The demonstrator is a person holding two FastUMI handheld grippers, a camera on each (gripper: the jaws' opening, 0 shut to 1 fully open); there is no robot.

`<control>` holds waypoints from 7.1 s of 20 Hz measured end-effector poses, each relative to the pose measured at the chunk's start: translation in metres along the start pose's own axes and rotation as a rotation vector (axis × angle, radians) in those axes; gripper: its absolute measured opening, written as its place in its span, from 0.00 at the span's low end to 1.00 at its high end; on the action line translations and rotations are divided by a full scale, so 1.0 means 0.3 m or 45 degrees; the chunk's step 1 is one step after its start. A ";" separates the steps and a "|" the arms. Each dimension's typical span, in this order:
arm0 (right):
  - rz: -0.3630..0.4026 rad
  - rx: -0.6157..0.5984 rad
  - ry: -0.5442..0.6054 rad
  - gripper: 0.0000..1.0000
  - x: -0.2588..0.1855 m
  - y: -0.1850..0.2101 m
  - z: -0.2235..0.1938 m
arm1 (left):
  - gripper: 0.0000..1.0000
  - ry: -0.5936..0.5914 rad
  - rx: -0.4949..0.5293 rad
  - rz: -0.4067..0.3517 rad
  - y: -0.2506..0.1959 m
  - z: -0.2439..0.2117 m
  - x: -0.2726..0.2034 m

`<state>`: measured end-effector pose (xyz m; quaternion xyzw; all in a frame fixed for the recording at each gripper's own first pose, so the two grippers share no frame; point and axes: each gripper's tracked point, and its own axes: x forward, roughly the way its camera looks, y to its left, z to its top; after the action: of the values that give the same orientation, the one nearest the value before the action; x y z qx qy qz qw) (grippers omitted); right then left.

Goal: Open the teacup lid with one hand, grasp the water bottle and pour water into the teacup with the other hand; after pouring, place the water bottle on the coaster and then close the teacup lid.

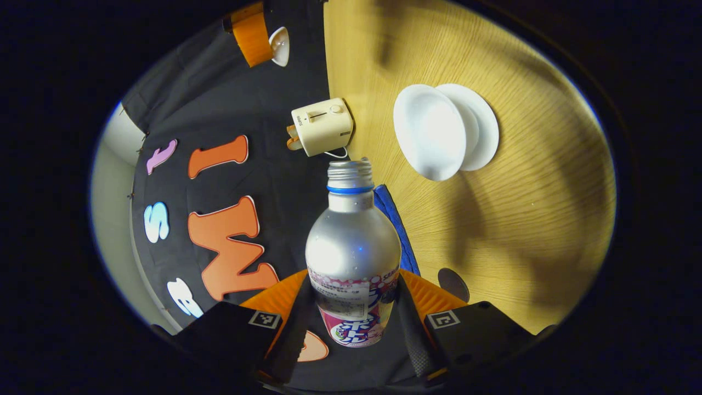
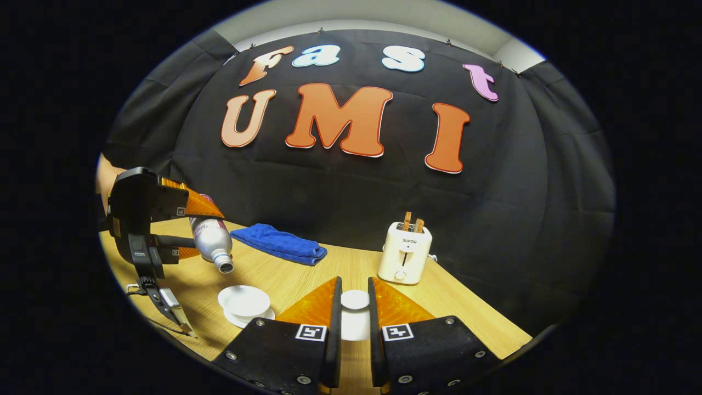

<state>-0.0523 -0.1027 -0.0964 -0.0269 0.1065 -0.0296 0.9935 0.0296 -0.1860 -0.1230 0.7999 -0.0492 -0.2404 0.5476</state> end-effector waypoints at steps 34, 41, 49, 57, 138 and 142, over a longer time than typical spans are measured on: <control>0.067 -0.068 0.002 0.23 -0.004 0.076 -0.003 | 0.82 0.083 0.423 -0.034 0.078 -0.049 -0.004; 0.086 -0.079 0.016 0.23 -0.003 0.101 -0.015 | 0.79 0.084 0.419 -0.003 0.082 -0.046 -0.001; 0.101 -0.076 0.033 0.23 0.014 0.131 -0.029 | 0.79 0.063 0.363 0.076 0.085 -0.028 -0.010; 0.104 -0.072 0.046 0.23 0.036 0.152 -0.036 | 0.77 -0.010 0.021 0.279 0.115 -0.041 -0.056; 0.294 -0.075 0.005 0.83 0.156 0.558 0.034 | 0.99 0.111 -2.483 0.428 -0.159 -0.505 -0.160; 0.222 -0.044 -0.103 0.87 0.150 0.515 0.140 | 0.96 0.103 -2.467 0.487 -0.119 -0.512 -0.238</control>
<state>0.0088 0.0505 -0.0740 -0.0357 0.0686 0.0600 0.9952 0.0276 -0.0166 -0.0878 -0.0082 0.0591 -0.0566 0.9966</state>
